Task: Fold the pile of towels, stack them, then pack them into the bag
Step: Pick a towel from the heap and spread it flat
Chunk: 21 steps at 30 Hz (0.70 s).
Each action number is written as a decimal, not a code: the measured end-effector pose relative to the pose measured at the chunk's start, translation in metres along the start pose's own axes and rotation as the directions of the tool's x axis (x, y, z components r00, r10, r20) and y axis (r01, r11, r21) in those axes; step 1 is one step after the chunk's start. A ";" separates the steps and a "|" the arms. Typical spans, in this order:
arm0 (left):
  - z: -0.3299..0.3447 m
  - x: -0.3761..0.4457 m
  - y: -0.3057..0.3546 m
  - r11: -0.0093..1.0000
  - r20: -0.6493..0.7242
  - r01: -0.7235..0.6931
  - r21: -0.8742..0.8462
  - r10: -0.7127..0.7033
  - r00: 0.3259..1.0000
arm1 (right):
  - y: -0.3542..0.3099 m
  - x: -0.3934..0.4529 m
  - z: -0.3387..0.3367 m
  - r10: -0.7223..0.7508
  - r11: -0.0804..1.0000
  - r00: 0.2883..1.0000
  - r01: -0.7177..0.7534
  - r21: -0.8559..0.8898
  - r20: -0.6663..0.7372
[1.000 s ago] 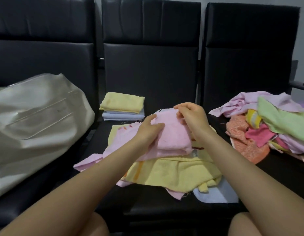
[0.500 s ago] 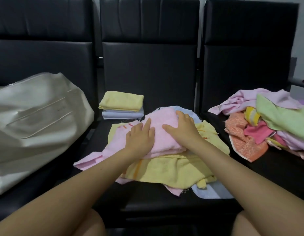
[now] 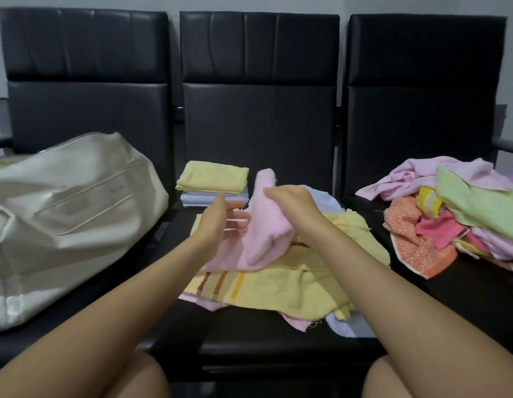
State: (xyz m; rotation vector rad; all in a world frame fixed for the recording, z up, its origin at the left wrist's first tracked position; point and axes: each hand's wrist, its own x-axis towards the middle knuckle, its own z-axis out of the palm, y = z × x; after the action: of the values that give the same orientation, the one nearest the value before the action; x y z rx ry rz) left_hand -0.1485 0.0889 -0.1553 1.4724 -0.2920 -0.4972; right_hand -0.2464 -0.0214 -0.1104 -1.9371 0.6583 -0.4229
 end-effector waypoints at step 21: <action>-0.081 0.035 -0.042 0.500 -0.082 0.006 0.866 0.130 0.988 | 0.010 0.013 0.069 0.201 0.967 0.955 -0.159 -0.198 0.217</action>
State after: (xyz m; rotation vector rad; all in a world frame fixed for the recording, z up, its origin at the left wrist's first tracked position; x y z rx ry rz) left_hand -0.0845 0.1416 -0.2076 2.4833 -0.5344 -0.1514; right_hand -0.2005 0.0163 -0.1494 -2.0337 0.7294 -0.0172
